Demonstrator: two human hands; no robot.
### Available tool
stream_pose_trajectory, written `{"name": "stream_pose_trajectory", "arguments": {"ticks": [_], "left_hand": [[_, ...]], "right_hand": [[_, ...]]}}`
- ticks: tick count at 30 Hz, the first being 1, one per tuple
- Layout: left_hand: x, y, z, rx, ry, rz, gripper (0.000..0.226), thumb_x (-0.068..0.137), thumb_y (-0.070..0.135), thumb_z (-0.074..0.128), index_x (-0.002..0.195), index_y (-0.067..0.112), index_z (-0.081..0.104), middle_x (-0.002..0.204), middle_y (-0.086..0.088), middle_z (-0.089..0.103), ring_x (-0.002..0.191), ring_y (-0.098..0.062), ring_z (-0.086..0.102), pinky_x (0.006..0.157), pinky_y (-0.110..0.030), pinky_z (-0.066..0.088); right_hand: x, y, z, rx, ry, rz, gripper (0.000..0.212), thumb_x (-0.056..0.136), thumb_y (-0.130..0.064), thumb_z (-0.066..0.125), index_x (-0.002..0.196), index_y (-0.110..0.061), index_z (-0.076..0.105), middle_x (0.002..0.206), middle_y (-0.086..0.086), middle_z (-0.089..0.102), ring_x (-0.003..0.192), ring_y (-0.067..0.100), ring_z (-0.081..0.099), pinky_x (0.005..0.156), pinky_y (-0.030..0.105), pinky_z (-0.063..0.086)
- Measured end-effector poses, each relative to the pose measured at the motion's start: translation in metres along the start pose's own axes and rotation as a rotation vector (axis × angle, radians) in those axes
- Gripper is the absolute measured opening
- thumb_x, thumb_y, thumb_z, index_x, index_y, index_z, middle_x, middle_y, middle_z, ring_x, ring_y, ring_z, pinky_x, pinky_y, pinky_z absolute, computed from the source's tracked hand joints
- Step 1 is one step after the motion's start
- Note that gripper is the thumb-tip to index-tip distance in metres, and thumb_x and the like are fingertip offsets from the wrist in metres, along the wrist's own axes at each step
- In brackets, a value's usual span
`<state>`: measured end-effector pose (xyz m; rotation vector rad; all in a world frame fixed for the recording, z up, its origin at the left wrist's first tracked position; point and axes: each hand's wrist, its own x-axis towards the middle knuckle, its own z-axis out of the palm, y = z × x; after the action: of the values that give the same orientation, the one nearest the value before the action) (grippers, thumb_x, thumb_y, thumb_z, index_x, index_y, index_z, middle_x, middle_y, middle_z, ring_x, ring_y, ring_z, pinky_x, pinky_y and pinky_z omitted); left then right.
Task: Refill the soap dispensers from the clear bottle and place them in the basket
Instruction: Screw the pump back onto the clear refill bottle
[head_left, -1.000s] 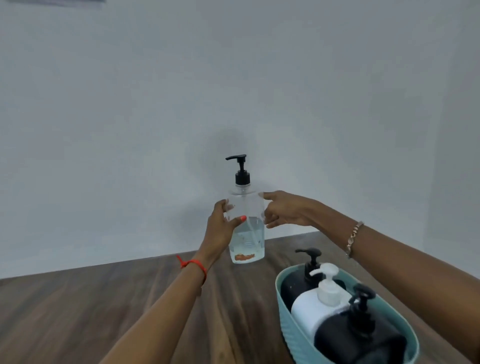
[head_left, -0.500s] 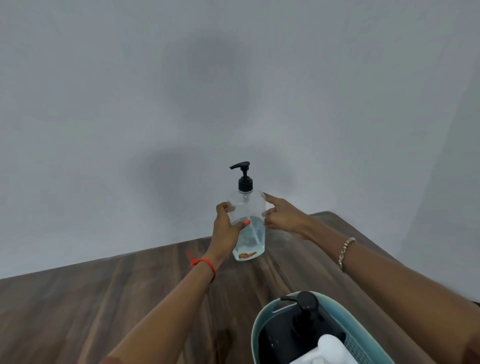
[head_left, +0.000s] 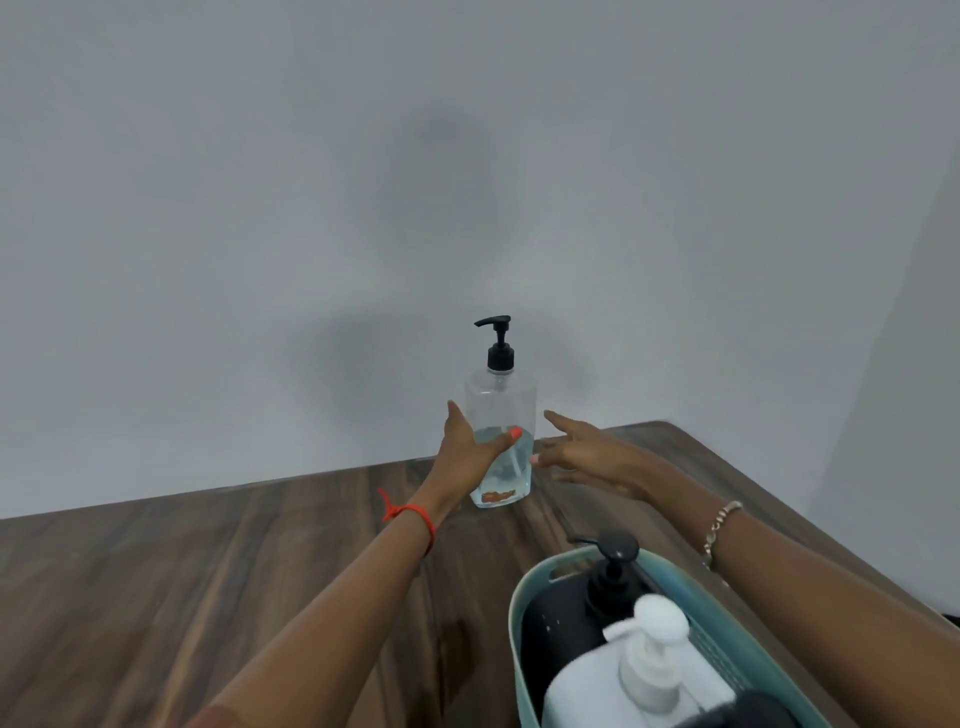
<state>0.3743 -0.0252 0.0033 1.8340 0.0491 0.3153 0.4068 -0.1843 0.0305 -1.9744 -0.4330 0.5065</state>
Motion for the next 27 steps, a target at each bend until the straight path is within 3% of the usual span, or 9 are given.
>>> {"name": "stream_pose_trajectory", "arguments": {"ticks": [3, 6, 8, 11, 14, 18, 22, 25, 27], "left_hand": [[-0.042, 0.013, -0.002, -0.056, -0.001, 0.0, 0.054, 0.087, 0.028, 0.062, 0.129, 0.015, 0.032, 0.122, 0.005, 0.047, 0.117, -0.016, 0.051, 0.096, -0.028, 0.044], [-0.092, 0.025, -0.001, -0.074, -0.016, 0.016, 0.059, 0.094, 0.024, 0.05, 0.142, 0.004, 0.023, 0.131, -0.002, 0.041, 0.115, -0.01, 0.04, 0.079, -0.01, 0.032], [-0.122, 0.028, 0.0, -0.095, -0.014, -0.005, 0.059, 0.096, 0.025, 0.047, 0.142, 0.0, 0.022, 0.139, -0.007, 0.039, 0.122, -0.014, 0.038, 0.073, -0.006, 0.029], [-0.17, 0.034, -0.001, -0.088, 0.022, -0.056, 0.06, 0.094, 0.035, 0.048, 0.14, 0.003, 0.028, 0.141, -0.008, 0.042, 0.13, -0.019, 0.038, 0.092, -0.015, 0.032], [-0.227, 0.04, 0.003, -0.141, 0.015, -0.076, 0.051, 0.094, 0.043, 0.045, 0.132, 0.01, 0.045, 0.128, -0.001, 0.05, 0.13, -0.025, 0.043, 0.091, -0.023, 0.038], [-0.275, 0.044, 0.014, -0.157, 0.003, -0.158, 0.075, 0.084, 0.064, 0.046, 0.139, 0.013, 0.04, 0.15, -0.002, 0.032, 0.131, -0.018, 0.037, 0.095, -0.033, 0.031], [-0.312, 0.053, 0.033, -0.244, -0.019, -0.156, 0.045, 0.097, 0.041, 0.037, 0.127, 0.011, 0.053, 0.132, 0.003, 0.052, 0.105, -0.01, 0.052, 0.082, -0.026, 0.039], [-0.327, 0.057, 0.052, -0.279, -0.037, -0.177, 0.045, 0.099, 0.034, 0.036, 0.133, 0.007, 0.047, 0.134, -0.002, 0.051, 0.113, -0.016, 0.052, 0.088, -0.026, 0.042], [-0.332, 0.059, 0.061, -0.306, -0.026, -0.168, 0.036, 0.1, 0.027, 0.035, 0.127, 0.008, 0.05, 0.121, -0.005, 0.057, 0.097, -0.014, 0.057, 0.076, -0.024, 0.047]], "right_hand": [[-0.029, 0.013, -0.005, 0.078, 0.014, 0.028, 0.07, 0.086, -0.019, 0.063, 0.145, -0.011, 0.025, 0.144, 0.012, 0.041, 0.13, 0.026, 0.042, 0.109, 0.038, 0.035], [-0.067, 0.028, -0.006, 0.002, 0.02, -0.002, 0.04, 0.087, -0.03, 0.061, 0.123, -0.014, 0.055, 0.129, 0.013, 0.058, 0.122, 0.03, 0.051, 0.107, 0.039, 0.039], [-0.1, 0.035, -0.002, -0.011, 0.066, -0.073, 0.027, 0.092, -0.026, 0.053, 0.112, -0.01, 0.063, 0.114, 0.006, 0.066, 0.108, 0.022, 0.058, 0.091, 0.024, 0.049], [-0.154, 0.042, 0.004, 0.121, 0.133, -0.124, 0.029, 0.094, -0.021, 0.05, 0.107, 0.001, 0.064, 0.1, 0.009, 0.066, 0.092, 0.022, 0.059, 0.074, 0.024, 0.051], [-0.201, 0.058, 0.015, 0.235, 0.133, -0.068, 0.02, 0.091, -0.017, 0.053, 0.09, -0.006, 0.069, 0.091, 0.013, 0.069, 0.075, 0.022, 0.064, 0.066, 0.031, 0.05], [-0.242, 0.075, 0.038, 0.454, 0.25, 0.021, 0.023, 0.093, -0.018, 0.051, 0.104, -0.001, 0.061, 0.099, 0.017, 0.068, 0.079, 0.024, 0.064, 0.065, 0.032, 0.051], [-0.276, 0.08, 0.063, 0.563, 0.386, 0.041, 0.028, 0.099, -0.026, 0.038, 0.082, -0.011, 0.055, 0.074, 0.007, 0.057, 0.061, 0.017, 0.054, 0.05, 0.028, 0.042], [-0.279, 0.079, 0.071, 0.508, 0.48, 0.073, 0.027, 0.099, -0.026, 0.037, 0.098, -0.006, 0.055, 0.077, 0.01, 0.057, 0.063, 0.022, 0.052, 0.054, 0.029, 0.04], [-0.274, 0.078, 0.076, 0.393, 0.571, 0.081, 0.023, 0.098, -0.018, 0.034, 0.106, -0.006, 0.051, 0.09, 0.014, 0.06, 0.07, 0.025, 0.056, 0.062, 0.038, 0.047]]}}
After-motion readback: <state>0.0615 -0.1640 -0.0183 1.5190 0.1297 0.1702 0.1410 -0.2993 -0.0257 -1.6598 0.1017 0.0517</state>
